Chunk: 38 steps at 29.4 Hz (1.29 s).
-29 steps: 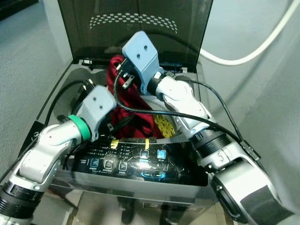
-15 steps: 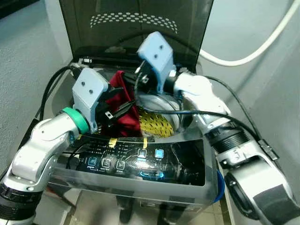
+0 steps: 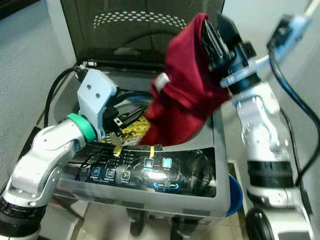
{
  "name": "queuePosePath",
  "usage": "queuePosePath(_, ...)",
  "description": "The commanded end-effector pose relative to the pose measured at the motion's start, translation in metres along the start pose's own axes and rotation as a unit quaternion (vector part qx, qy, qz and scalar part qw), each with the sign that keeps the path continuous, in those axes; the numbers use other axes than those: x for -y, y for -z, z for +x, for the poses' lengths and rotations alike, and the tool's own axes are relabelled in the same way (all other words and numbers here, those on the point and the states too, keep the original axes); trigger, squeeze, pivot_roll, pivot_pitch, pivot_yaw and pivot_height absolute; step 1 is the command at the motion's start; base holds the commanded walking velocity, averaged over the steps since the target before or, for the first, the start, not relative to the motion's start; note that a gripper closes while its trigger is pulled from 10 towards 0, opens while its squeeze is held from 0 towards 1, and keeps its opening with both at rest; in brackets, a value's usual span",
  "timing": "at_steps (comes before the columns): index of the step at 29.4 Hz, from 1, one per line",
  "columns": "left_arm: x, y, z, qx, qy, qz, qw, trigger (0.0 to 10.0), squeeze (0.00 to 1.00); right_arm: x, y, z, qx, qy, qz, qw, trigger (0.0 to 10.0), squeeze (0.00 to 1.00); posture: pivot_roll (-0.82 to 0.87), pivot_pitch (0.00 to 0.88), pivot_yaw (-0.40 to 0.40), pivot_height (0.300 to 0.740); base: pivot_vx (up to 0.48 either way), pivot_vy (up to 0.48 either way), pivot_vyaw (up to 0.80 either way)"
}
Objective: Clothes washing
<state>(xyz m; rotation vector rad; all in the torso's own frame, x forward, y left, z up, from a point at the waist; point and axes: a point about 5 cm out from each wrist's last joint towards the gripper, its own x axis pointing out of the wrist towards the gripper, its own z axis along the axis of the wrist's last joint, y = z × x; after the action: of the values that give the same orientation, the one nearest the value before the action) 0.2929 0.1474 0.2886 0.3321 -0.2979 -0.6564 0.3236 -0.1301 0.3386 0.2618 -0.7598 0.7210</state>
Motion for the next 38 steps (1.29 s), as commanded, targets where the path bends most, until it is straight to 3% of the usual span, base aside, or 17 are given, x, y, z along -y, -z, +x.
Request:
queuePosePath(1, 0.001, 0.0, 0.001, 0.0, 0.002, -0.003, 1.0, 10.0, 0.0, -0.008, -0.015, 0.004, 0.033, -0.02, 0.006, 0.999, 10.0, 0.0, 0.09, 0.096, 0.099, 0.74, 0.0, 0.0, 0.0)
queuePosePath(3, 0.0, -0.003, 0.003, 0.011, -0.008, -0.002, 1.0, 10.0, 0.0, -0.007, -0.021, 0.001, 0.053, -0.012, 0.02, 0.998, 10.0, 0.0, 0.09, 0.095, 0.1, 0.74, 0.0, 0.0, 0.0)
queuePosePath(5, -0.013, -0.02, 0.007, 0.066, -0.071, 0.0, 0.995, 10.0, 0.0, 0.0, -0.034, -0.004, 0.091, 0.026, 0.034, 0.995, 10.0, 0.0, 0.09, 0.094, 0.098, 0.74, 0.0, 0.0, 0.0)
queuePosePath(12, -0.025, -0.035, 0.008, 0.103, -0.108, 0.006, 0.989, 10.0, 0.0, -0.006, -0.034, -0.011, 0.078, 0.019, 0.029, 0.996, 10.0, 0.0, 0.1, 0.092, 0.095, 0.74, 0.0, 0.0, 0.0)
queuePosePath(14, -0.027, -0.038, 0.008, 0.11, -0.109, 0.005, 0.988, 10.0, 0.0, -0.016, -0.026, -0.008, 0.035, -0.021, -0.019, 0.999, 10.0, 0.0, 0.09, 0.092, 0.1, 0.74, 0.0, 0.0, 0.0)
queuePosePath(15, -0.028, -0.043, 0.008, 0.125, -0.103, -0.006, 0.987, 10.0, 0.0, -0.026, -0.015, -0.001, -0.01, -0.064, -0.072, 0.995, 10.0, 0.0, 0.07, 0.09, 0.1, 0.74, 0.0, 0.0, 0.0)
queuePosePath(17, -0.028, -0.043, 0.008, 0.125, -0.103, -0.006, 0.987, 10.0, 0.0, -0.026, -0.015, -0.001, -0.01, -0.064, -0.072, 0.995, 10.0, 0.0, 0.07, 0.09, 0.1, 0.74, 0.0, 0.0, 0.0)
queuePosePath(19, -0.026, -0.055, 0.007, 0.16, -0.062, -0.049, 0.984, 10.0, 0.0, -0.043, 0.005, 0.015, -0.071, -0.154, -0.151, 0.974, 10.0, 0.0, 0.07, 0.084, 0.095, 0.74, 0.0, 0.0, 0.0)
queuePosePath(20, -0.026, -0.055, 0.007, 0.16, -0.062, -0.049, 0.984, 10.0, 0.0, -0.043, 0.005, 0.015, -0.071, -0.154, -0.151, 0.974, 10.0, 0.0, 0.07, 0.084, 0.095, 0.74, 0.0, 0.0, 0.0)
queuePosePath(22, -0.021, -0.065, 0.006, 0.176, 0.007, -0.076, 0.981, 10.0, 0.0, -0.059, 0.012, 0.03, -0.086, -0.234, -0.172, 0.953, 10.0, 0.0, 0.08, 0.081, 0.081, 0.74, 0.0, 0.0, 0.0)
queuePosePath(26, -0.021, -0.064, 0.009, 0.171, 0.029, -0.077, 0.982, 10.0, 0.0, -0.072, 0.011, 0.041, -0.08, -0.28, -0.17, 0.942, 10.0, 0.0, 0.09, 0.079, 0.073, 0.74, 0.0, 0.0, 0.0)
queuePosePath(28, -0.027, -0.058, 0.014, 0.158, 0.002, -0.064, 0.985, 10.0, 0.0, -0.079, 0.009, 0.045, -0.073, -0.303, -0.165, 0.936, 10.0, 0.0, 0.09, 0.079, 0.07, 0.74, 0.0, 0.0, 0.0)
queuePosePath(30, -0.048, -0.04, 0.025, 0.11, -0.107, -0.031, 0.988, 10.0, 0.0, -0.093, 0.002, 0.048, -0.056, -0.353, -0.131, 0.925, 10.0, 0.0, 0.1, 0.079, 0.065, 0.74, 0.0, 0.0, 0.0)
queuePosePath(33, -0.075, -0.026, 0.024, 0.068, -0.241, 0.005, 0.968, 10.0, 0.0, -0.095, 0.003, 0.045, -0.061, -0.378, -0.114, 0.917, 10.0, 0.0, 0.09, 0.086, 0.054, 0.74, 0.0, 0.0, 0.0)
queuePosePath(34, -0.075, -0.026, 0.024, 0.068, -0.241, 0.005, 0.968, 10.0, 0.0, -0.095, 0.003, 0.045, -0.061, -0.378, -0.114, 0.917, 10.0, 0.0, 0.09, 0.086, 0.054, 0.74, 0.0, 0.0, 0.0)
queuePosePath(37, -0.101, -0.03, 0.004, 0.068, -0.361, 0.046, 0.929, 10.0, 0.0, -0.077, 0.018, 0.036, -0.115, -0.37, -0.169, 0.906, 10.0, 0.0, 0.09, 0.091, 0.056, 0.74, 0.0, 0.0, 0.0)
queuePosePath(38, -0.101, -0.03, 0.004, 0.068, -0.361, 0.046, 0.929, 10.0, 0.0, -0.077, 0.018, 0.036, -0.115, -0.37, -0.169, 0.906, 10.0, 0.0, 0.09, 0.091, 0.056, 0.74, 0.0, 0.0, 0.0)
